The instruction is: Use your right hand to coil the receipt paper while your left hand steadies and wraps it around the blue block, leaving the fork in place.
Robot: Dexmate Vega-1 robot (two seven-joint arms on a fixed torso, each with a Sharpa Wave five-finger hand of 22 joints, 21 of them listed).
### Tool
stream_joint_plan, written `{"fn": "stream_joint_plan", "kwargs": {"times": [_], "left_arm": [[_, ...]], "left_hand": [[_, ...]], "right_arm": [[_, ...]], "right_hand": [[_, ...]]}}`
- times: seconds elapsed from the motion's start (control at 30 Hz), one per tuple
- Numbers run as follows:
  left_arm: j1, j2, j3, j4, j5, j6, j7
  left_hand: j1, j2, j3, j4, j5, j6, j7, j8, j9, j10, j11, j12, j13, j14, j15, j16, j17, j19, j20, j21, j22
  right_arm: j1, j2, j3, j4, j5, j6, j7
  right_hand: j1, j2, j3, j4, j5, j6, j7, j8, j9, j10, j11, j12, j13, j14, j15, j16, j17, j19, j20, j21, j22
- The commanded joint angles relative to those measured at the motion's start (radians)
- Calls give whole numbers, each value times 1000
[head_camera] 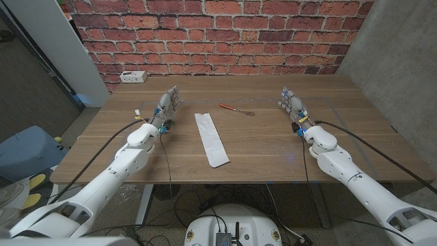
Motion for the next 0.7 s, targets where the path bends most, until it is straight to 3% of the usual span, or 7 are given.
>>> {"fn": "stream_joint_plan", "kwargs": {"times": [0.03, 0.2, 0.3, 0.37, 0.4, 0.53, 0.7], "left_arm": [[-2, 90, 9, -24, 69, 18, -56], [12, 121, 23, -110, 141, 71, 43], [39, 145, 25, -196, 200, 116, 142], [54, 165, 29, -259, 250, 170, 214], [60, 174, 30, -287, 266, 197, 238], [76, 204, 40, -375, 339, 290, 322], [86, 232, 47, -453, 394, 379, 369]], "left_hand": [[9, -4, 4, -2, 3, -16, -15, 10, 1, -34, -1, 8, 4, 5, 7, 8, 3, -1, 18, 0, 3], [8, -8, 1, -6, 2, -3, -23, 13, 1, -23, 4, 10, 4, 14, 22, 10, 3, -3, 36, -4, 3], [6, -12, -4, -9, 1, 19, -24, 18, 1, 1, 9, 17, 5, 36, 38, 15, 4, 0, 47, -7, 3], [4, -17, -8, -13, 0, 43, -31, 22, 1, 28, -1, 24, 5, 65, 45, 21, 5, 15, 49, -5, 4], [5, -20, -10, -19, -1, 73, -38, 27, 1, 43, -33, 26, 6, 81, 44, 22, 6, 24, 50, -5, 4], [10, -26, -12, -30, -3, 95, -43, 28, 1, 61, -46, 29, 6, 103, 43, 24, 6, 43, 53, -2, 4], [14, -28, -12, -36, -4, 104, -47, 29, 1, 67, -43, 29, 6, 108, 42, 24, 5, 47, 52, -2, 3]], "right_arm": [[-128, -36, -5, -385, -153, -24, -190], [-106, -31, -1, -321, -133, 26, -142], [-98, -35, 4, -293, -112, 39, -112], [-102, -42, 10, -288, -106, 43, -106], [-107, -43, 13, -287, -103, 48, -105], [-127, -52, 26, -292, -96, 55, -109], [-158, -73, 39, -323, -97, 38, -126]], "right_hand": [[5, -2, 6, -1, 2, 20, 0, 7, 2, 13, 6, 11, 5, 8, -3, 8, 2, 11, -3, 6, 2], [4, -2, 6, -1, 1, 28, -1, 8, 2, 23, 8, 13, 5, 16, 2, 10, 3, 15, -2, 7, 2], [3, -1, 6, -3, 0, 35, -6, 8, 2, 26, 6, 13, 5, 21, 16, 10, 3, 13, 18, 5, 3], [3, -1, 6, -3, 0, 36, -7, 8, 2, 26, 6, 12, 5, 21, 19, 10, 3, 12, 23, 5, 3], [4, 0, 7, -4, 0, 37, -8, 9, 2, 26, 6, 12, 5, 22, 21, 10, 3, 12, 24, 5, 3], [7, 3, 9, -6, 0, 45, -10, 10, 2, 30, 6, 12, 5, 24, 22, 10, 3, 13, 25, 5, 3], [12, 6, 12, -9, 0, 53, -11, 12, 2, 34, 7, 13, 5, 28, 24, 10, 2, 15, 26, 5, 3]]}}
